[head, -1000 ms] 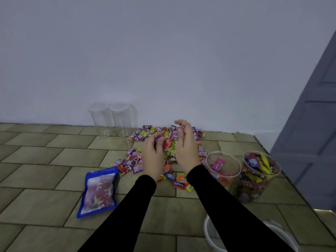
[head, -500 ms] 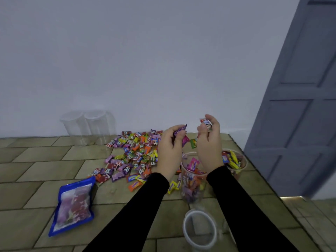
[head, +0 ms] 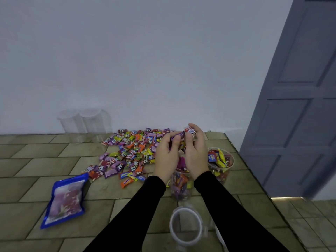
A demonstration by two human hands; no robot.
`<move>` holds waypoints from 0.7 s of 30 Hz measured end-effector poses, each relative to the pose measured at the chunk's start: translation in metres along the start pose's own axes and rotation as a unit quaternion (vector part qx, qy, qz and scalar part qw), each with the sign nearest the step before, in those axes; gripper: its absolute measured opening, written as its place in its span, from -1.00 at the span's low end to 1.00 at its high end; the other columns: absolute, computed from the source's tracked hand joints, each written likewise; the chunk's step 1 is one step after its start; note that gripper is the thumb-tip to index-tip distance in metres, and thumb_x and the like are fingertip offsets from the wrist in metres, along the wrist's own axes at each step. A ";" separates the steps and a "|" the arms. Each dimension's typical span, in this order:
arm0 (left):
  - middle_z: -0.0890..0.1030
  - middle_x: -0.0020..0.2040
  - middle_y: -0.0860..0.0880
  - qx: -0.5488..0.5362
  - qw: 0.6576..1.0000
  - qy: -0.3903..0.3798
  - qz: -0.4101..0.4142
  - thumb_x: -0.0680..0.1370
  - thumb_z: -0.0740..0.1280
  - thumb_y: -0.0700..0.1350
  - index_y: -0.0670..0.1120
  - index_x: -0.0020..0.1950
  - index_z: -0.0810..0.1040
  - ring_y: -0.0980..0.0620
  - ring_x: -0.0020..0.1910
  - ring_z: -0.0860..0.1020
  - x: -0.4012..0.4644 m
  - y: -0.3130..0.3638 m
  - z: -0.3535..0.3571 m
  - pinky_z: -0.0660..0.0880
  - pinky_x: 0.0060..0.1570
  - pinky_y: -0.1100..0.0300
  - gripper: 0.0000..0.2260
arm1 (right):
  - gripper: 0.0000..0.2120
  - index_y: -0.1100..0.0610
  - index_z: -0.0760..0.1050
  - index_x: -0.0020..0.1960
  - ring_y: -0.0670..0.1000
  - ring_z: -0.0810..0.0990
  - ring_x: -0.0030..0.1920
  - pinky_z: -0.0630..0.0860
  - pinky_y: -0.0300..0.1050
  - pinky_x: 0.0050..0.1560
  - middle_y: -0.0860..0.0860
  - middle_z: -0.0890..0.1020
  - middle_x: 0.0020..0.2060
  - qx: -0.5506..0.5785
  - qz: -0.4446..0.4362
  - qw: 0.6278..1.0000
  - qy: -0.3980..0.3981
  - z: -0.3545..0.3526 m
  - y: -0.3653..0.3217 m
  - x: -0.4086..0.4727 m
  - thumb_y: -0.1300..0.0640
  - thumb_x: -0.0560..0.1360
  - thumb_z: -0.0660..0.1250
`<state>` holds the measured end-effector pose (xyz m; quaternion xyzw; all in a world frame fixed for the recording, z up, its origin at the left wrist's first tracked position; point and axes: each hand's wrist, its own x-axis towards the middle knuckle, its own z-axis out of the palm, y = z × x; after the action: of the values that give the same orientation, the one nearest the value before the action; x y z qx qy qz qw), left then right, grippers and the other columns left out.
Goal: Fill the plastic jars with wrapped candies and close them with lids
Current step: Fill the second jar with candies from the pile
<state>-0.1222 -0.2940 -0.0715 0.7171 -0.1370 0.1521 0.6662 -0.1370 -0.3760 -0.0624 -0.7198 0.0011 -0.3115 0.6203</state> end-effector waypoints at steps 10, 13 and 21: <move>0.41 -0.36 0.11 0.013 1.000 0.024 -0.014 0.65 0.16 0.01 0.01 -0.20 0.46 0.23 -0.41 0.36 -0.006 0.006 0.004 0.30 -0.35 0.31 -0.76 | -0.82 -0.01 0.43 -0.22 -0.04 0.45 -0.31 0.40 -0.07 -0.25 -0.11 0.51 -0.31 0.097 0.055 0.994 0.000 -0.004 0.004 -0.001 0.23 0.48 0.27; 0.41 -0.36 0.05 0.016 0.999 0.014 -0.025 0.65 0.16 0.01 -0.02 -0.22 0.44 0.20 -0.42 0.36 -0.006 0.008 0.005 0.31 -0.35 0.28 -0.73 | -0.76 0.04 0.43 -0.29 0.01 0.46 -0.33 0.43 -0.03 -0.27 -0.05 0.51 -0.35 0.079 0.059 0.995 0.016 -0.005 0.004 -0.001 0.33 0.46 0.24; 0.48 -0.27 0.01 0.006 0.999 -0.007 -0.035 0.64 0.18 0.03 -0.03 -0.11 0.51 0.06 -0.27 0.43 -0.003 0.000 0.006 0.42 -0.17 -0.02 -0.78 | -0.77 0.08 0.46 -0.29 -0.17 0.46 -0.36 0.42 -0.27 -0.30 -0.05 0.53 -0.35 0.072 0.031 0.997 0.016 -0.004 0.001 -0.005 0.35 0.46 0.26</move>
<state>-0.1241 -0.2999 -0.0734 0.7268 -0.1155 0.1241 0.6656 -0.1423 -0.3785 -0.0653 -0.6675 0.0111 -0.3025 0.6803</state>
